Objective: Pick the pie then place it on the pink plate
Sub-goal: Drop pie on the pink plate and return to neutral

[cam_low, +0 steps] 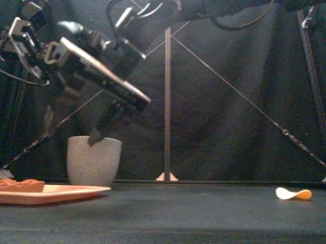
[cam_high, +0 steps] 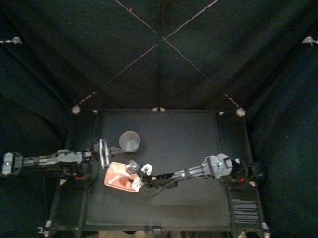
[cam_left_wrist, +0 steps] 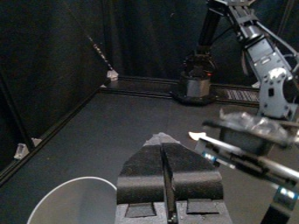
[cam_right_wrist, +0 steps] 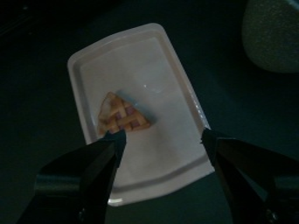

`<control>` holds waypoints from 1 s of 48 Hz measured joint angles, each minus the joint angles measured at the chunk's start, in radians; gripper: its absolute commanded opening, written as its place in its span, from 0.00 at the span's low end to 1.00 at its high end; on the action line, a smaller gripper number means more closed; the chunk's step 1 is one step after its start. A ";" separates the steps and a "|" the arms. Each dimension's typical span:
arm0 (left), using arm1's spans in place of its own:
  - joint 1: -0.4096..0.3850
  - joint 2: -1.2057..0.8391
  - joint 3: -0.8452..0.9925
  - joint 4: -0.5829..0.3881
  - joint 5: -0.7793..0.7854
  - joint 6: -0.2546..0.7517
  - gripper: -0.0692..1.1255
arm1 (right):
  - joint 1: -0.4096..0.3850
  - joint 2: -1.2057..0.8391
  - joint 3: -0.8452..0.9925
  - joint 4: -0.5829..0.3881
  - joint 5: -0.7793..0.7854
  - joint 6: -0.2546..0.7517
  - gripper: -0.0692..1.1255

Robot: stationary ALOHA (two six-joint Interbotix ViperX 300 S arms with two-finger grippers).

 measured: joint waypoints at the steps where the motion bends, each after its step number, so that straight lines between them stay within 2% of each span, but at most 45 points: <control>1: -0.002 0.000 -0.002 0.000 0.000 0.000 0.10 | 0.006 -0.015 0.014 -0.003 0.000 0.002 0.90; 13: 0.000 0.000 -0.002 -0.002 0.000 0.000 0.10 | 0.106 -0.160 0.170 -0.021 -0.028 0.005 0.90; 25: 0.000 0.000 0.000 -0.002 0.000 0.000 0.10 | 0.183 -0.302 0.322 -0.140 -0.025 0.034 0.90; 37: 0.000 0.000 -0.002 -0.002 0.000 0.000 0.10 | 0.183 -0.502 0.538 -0.348 -0.006 0.238 0.90; 48: 0.002 0.000 -0.002 -0.002 0.000 0.000 0.10 | 0.179 -0.699 0.742 -0.603 -0.028 0.463 0.90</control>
